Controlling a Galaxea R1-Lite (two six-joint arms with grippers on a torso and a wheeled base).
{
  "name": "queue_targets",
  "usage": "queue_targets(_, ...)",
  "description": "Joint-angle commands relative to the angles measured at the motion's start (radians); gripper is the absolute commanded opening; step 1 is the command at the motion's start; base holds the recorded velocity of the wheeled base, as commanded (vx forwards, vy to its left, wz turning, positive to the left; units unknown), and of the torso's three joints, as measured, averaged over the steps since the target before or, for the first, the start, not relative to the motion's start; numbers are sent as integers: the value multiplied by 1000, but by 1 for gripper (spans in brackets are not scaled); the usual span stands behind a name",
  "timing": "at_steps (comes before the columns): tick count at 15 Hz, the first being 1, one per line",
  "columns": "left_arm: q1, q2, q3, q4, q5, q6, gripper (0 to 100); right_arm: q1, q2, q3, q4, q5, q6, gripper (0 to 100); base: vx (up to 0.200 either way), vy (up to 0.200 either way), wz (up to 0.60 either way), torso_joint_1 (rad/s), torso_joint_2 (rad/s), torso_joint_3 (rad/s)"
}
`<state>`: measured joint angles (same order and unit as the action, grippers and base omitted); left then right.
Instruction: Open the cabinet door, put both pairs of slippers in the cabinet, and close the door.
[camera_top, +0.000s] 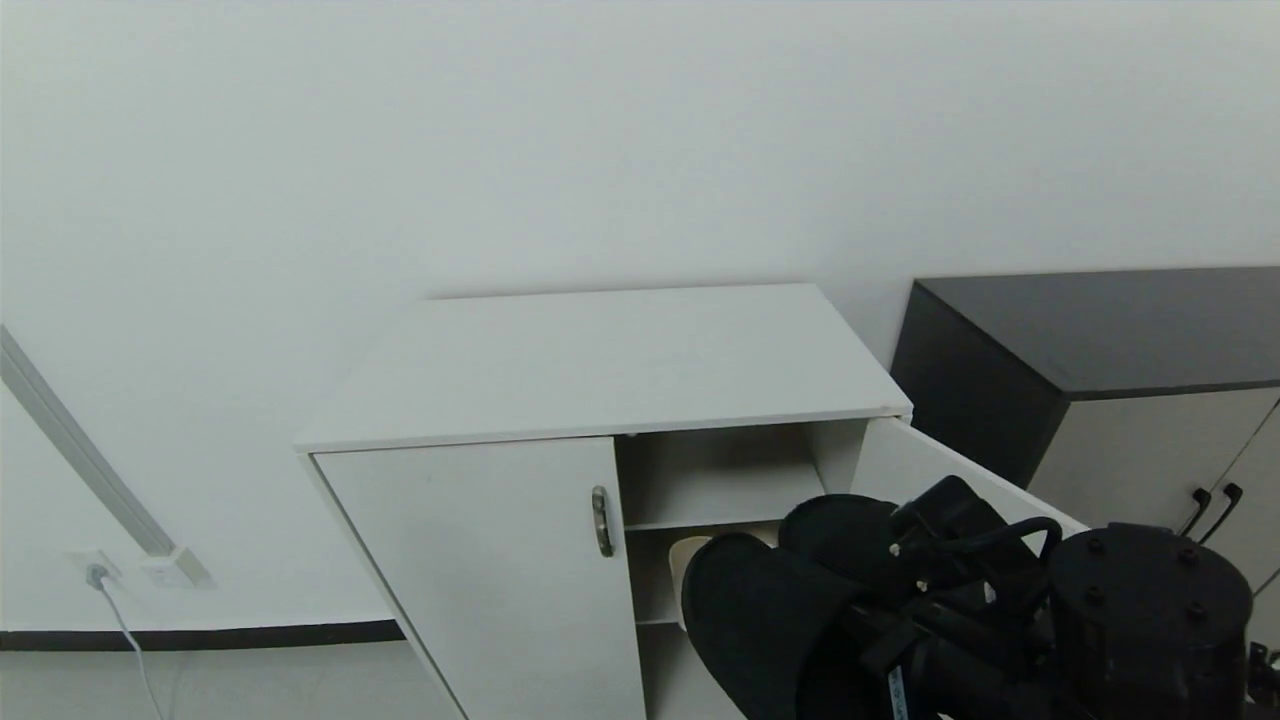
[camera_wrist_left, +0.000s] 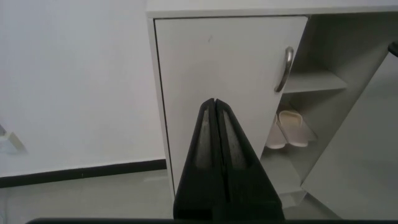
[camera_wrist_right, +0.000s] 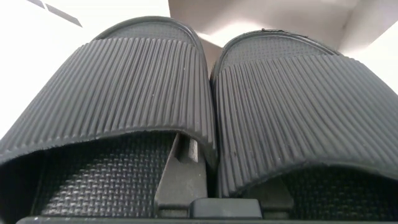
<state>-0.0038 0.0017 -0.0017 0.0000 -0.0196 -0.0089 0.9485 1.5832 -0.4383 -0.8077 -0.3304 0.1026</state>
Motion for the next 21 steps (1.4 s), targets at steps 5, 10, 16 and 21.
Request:
queue_targets(5,1,0,0,0,0,3,0,3,23,7,-18,1,0,0,0,0,0,-201,531,320)
queue_targets(10,1,0,0,0,0,6,0,4,24,10,-27,-1,-1,0,0,0,0,-170,499,321)
queue_targets(16,-1,0,0,0,0,6,0,9,31,26,-47,-2,-14,0,0,0,0,-131,471,338)
queue_targets(21,1,0,0,0,0,6,0,9,34,33,-53,-2,-15,0,0,0,0,-67,450,369)
